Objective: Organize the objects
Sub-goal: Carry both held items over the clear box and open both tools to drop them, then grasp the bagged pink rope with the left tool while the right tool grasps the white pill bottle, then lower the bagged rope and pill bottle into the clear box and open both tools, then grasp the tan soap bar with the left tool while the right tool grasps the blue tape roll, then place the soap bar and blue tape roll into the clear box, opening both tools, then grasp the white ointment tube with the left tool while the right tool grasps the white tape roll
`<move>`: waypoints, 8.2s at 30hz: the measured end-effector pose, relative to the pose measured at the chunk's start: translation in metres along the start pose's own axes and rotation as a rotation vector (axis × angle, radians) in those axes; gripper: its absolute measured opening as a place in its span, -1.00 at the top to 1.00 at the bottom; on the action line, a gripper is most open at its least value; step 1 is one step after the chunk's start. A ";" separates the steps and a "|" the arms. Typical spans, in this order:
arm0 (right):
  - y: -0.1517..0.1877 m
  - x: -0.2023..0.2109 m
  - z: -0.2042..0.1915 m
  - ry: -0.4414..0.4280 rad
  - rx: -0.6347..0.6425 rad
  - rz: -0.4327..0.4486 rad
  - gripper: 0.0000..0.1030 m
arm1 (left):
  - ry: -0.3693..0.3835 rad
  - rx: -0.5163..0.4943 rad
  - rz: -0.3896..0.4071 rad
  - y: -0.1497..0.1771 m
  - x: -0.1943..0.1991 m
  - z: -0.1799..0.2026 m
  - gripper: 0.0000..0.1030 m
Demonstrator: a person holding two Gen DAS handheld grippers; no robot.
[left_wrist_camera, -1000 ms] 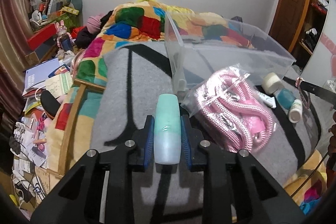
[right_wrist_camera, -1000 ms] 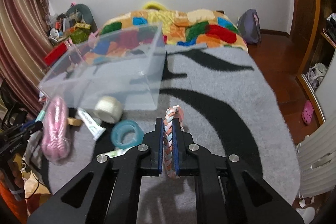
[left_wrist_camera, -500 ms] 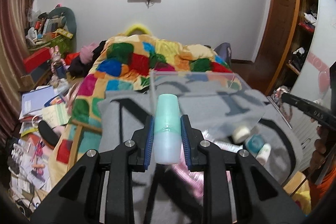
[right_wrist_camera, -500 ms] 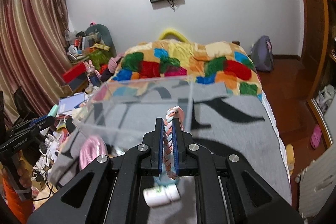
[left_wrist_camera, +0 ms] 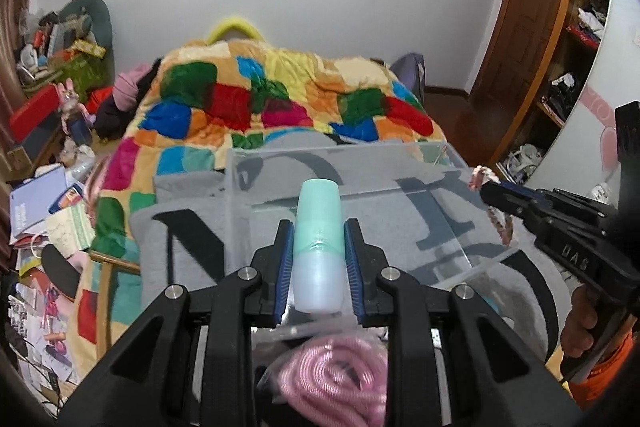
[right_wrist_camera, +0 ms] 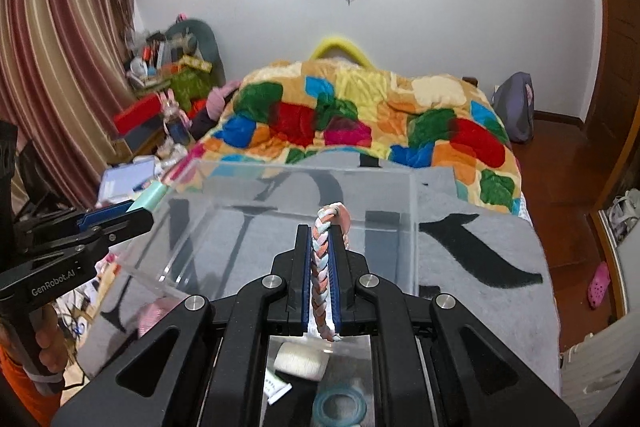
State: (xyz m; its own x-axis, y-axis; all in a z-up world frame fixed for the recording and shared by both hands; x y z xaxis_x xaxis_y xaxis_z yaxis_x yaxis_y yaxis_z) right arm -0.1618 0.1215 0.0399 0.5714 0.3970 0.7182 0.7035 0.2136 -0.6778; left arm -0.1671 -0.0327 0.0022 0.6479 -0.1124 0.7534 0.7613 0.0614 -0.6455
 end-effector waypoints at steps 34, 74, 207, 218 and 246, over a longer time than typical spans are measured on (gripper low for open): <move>0.042 0.028 -0.008 0.054 0.105 -0.015 -0.24 | -0.084 0.034 -0.063 0.040 0.004 0.008 -0.90; 0.143 0.036 0.015 -0.016 0.036 -0.093 0.10 | -0.085 -0.092 -0.137 0.145 -0.006 0.026 -0.04; 0.044 0.062 -0.006 0.026 0.073 0.116 0.30 | 0.024 -0.038 0.046 0.028 0.030 0.027 0.21; 0.031 0.017 -0.011 0.069 0.095 0.037 0.31 | -0.003 -0.031 -0.048 0.011 -0.023 0.023 0.21; 0.061 0.030 -0.002 -0.018 0.053 -0.018 0.22 | 0.002 -0.052 -0.002 0.036 0.012 0.032 -0.24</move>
State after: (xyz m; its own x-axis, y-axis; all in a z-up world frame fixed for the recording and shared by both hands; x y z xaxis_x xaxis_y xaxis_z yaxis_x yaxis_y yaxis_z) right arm -0.1002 0.1447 0.0204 0.5508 0.4089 0.7276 0.6900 0.2675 -0.6726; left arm -0.1313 -0.0002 -0.0079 0.6464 -0.1141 0.7544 0.7601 0.0099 -0.6497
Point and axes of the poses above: each gripper's, at about its wrist camera, not at the fingertips, and x roughly against the way its jaws point, z to its right, y to its underside, the point moved 5 cm from there along -x, roughly the way its jaws point, and after that the axes turned 4 degrees about -z, right-handed, at the moved point
